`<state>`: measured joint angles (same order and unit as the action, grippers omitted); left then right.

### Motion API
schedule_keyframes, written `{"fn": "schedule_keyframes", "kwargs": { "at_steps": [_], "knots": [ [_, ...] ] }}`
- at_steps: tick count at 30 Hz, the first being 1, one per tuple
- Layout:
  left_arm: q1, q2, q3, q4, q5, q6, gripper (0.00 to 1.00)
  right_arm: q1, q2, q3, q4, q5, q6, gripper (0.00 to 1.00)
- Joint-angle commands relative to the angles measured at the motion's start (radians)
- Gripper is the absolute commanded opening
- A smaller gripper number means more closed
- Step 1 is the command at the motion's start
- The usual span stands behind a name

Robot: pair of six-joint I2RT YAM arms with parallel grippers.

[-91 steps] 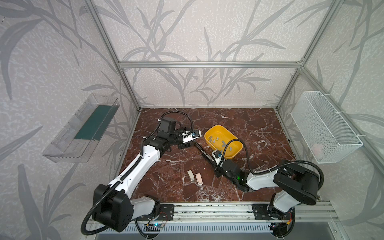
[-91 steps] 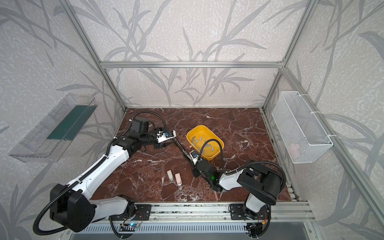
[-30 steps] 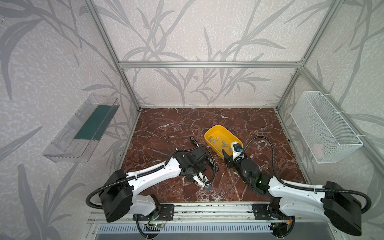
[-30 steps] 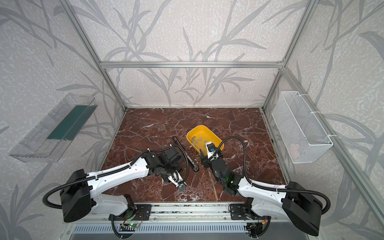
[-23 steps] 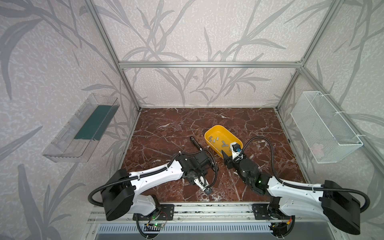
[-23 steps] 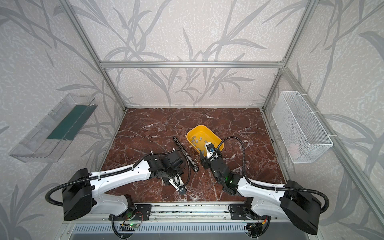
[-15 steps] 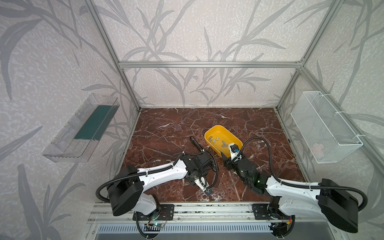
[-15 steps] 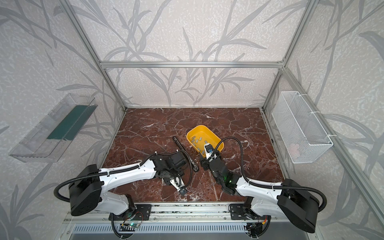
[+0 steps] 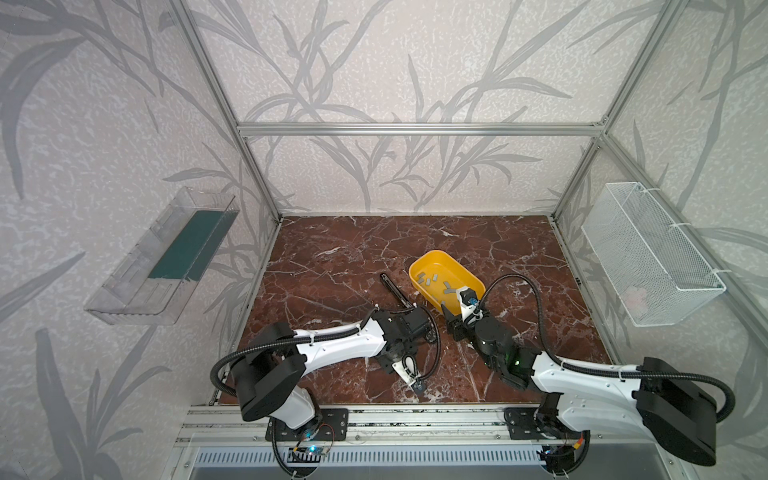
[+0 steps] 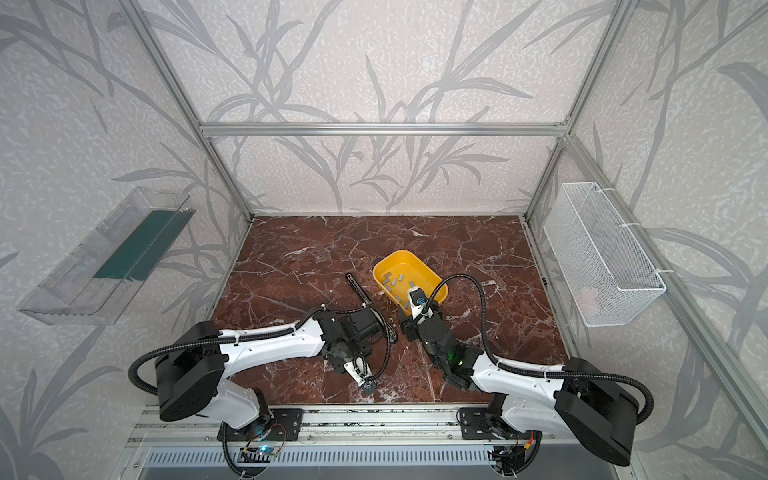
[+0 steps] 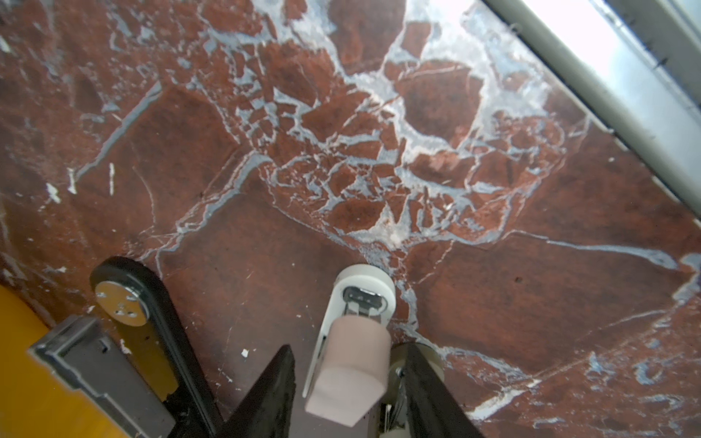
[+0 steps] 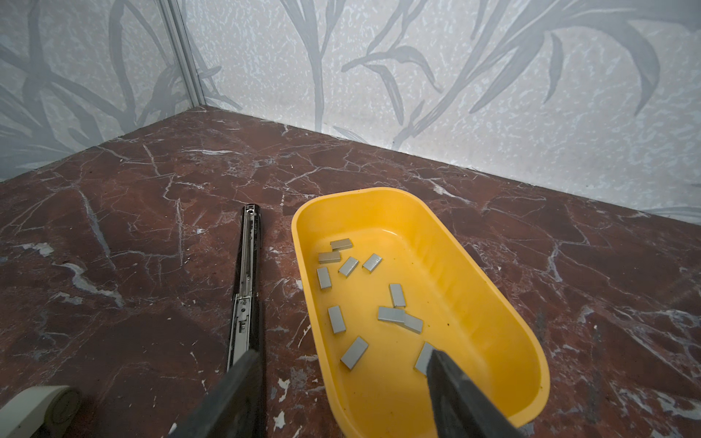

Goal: Load the staples into the stapler
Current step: 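Grasp the pink mini stapler with the left gripper and lift it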

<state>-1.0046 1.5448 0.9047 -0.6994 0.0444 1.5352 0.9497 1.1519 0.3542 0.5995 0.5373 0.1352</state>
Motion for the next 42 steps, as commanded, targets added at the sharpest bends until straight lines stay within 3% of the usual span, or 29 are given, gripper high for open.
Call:
{"fn": "schedule_keyframes", "kwargs": {
  "at_steps": [1, 19, 24, 26, 32, 35, 42],
  "knots": [
    [-0.006, 0.012, 0.025, -0.030, -0.008, 0.017, 0.47, -0.005, -0.003, 0.018, 0.004, -0.001, 0.012, 0.70],
    [-0.006, 0.066, 0.057, -0.054, -0.016, 0.016, 0.31, -0.015, -0.001, 0.025, -0.019, -0.007, 0.040, 0.71],
    [-0.003, 0.056, 0.079, -0.068, -0.004, -0.002, 0.10, -0.020, -0.016, 0.027, -0.034, 0.008, 0.062, 0.71],
    [0.001, 0.033, 0.087, -0.068, 0.016, -0.012, 0.00, -0.031, -0.030, 0.031, -0.055, 0.011, 0.093, 0.71],
    [0.071, -0.115, 0.108, -0.037, 0.173, -0.077, 0.00, -0.056, -0.115, 0.023, -0.109, 0.046, 0.128, 0.71],
    [0.118, -0.188, 0.100, 0.051, 0.218, -0.137, 0.00, -0.070, -0.163, -0.010, -0.087, 0.061, 0.138, 0.72],
    [0.256, -0.239, 0.187, 0.210, 0.320, -0.486, 0.00, -0.098, -0.187, -0.024, -0.098, 0.017, 0.182, 0.73]
  ]
}}
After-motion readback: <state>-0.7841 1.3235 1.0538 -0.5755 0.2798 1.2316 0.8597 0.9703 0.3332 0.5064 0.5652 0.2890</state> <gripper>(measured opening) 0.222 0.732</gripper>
